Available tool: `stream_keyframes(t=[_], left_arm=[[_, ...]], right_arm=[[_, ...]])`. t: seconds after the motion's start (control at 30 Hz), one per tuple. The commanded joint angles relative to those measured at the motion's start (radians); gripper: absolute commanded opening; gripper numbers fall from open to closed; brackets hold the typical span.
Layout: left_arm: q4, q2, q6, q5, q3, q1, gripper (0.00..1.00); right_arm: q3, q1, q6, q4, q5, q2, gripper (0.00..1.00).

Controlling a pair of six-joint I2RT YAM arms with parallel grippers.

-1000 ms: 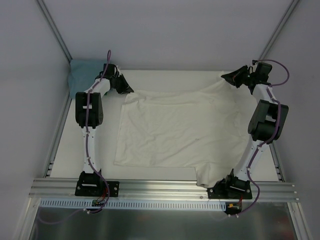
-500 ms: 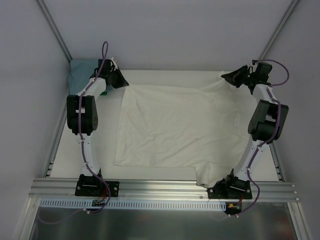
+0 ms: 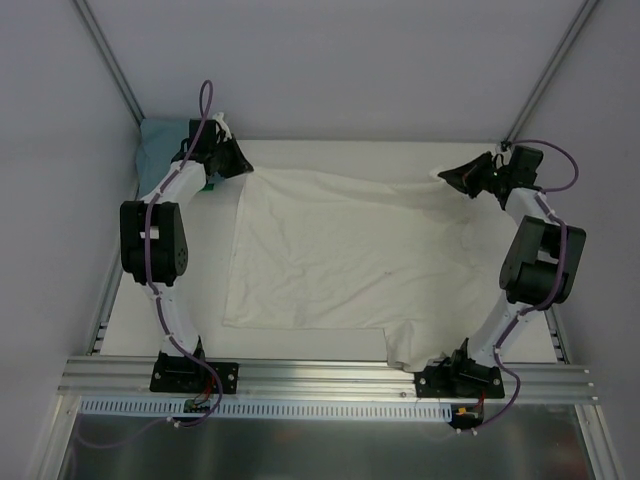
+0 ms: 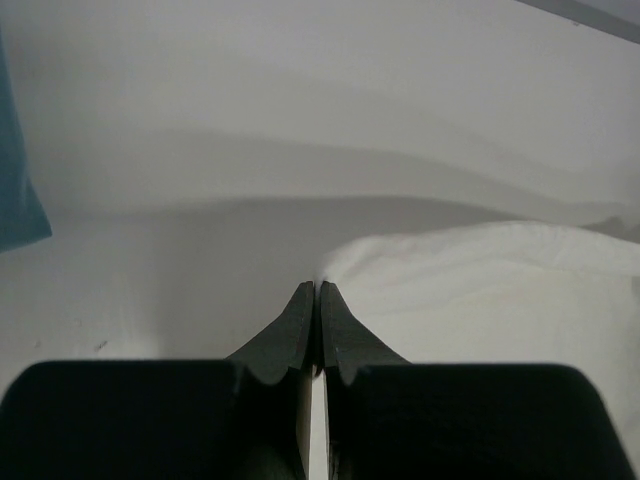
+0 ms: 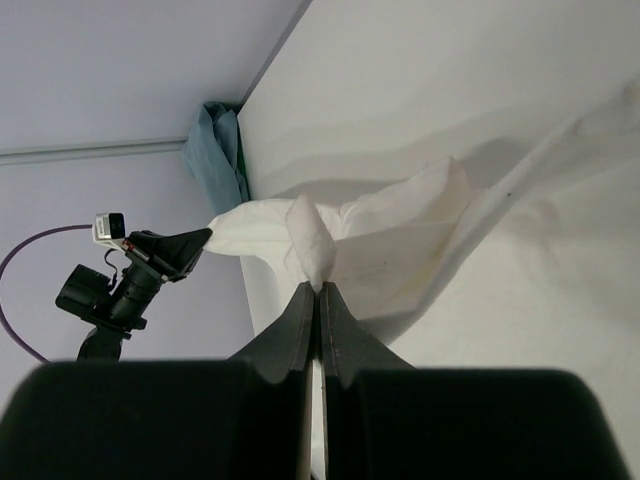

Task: Fold and stack the t-shirts
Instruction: Fold the flattened tshirt in 1/3 of the way

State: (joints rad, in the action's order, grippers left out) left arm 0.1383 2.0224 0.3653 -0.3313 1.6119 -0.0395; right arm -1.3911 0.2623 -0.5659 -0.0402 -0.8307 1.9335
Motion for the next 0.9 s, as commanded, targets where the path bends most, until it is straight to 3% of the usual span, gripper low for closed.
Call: stream_keyframes(t=[0.0, 0.33, 0.43, 0.47, 0.5, 0.6, 0.87], left_arm=[[-0.029, -0.114, -0.029, 0.0, -0.059, -0.008, 0.0], [-0.062, -0.281, -0.005, -0.037, -0.262, -0.013, 0.0], [-0.062, -0.317, 0.0, -0.046, -0.308, -0.014, 0.0], [-0.062, -0.332, 0.003, -0.045, -0.319, -0.014, 0.0], [-0.06, -0.34, 0.004, -0.043, -0.328, -0.016, 0.0], [-0.071, -0.37, 0.011, -0.031, -0.381, -0.016, 0.0], [-0.095, -0.441, 0.04, -0.009, -0.5, -0.028, 0.0]], right_arm=[[0.096, 0.015, 0.061, 0.003, -0.021, -0.192, 0.0], [0.512, 0.02, 0.288, 0.264, 0.145, -0.54, 0.01], [0.609, 0.025, 0.325, 0.321, 0.206, -0.606, 0.2], [0.636, 0.026, 0.331, 0.359, 0.235, -0.623, 0.61], [0.645, 0.025, 0.334, 0.367, 0.26, -0.639, 0.7], [0.656, 0.026, 0.325, 0.369, 0.278, -0.709, 0.77], [0.547, 0.028, 0.307, 0.424, 0.254, -0.722, 0.78]])
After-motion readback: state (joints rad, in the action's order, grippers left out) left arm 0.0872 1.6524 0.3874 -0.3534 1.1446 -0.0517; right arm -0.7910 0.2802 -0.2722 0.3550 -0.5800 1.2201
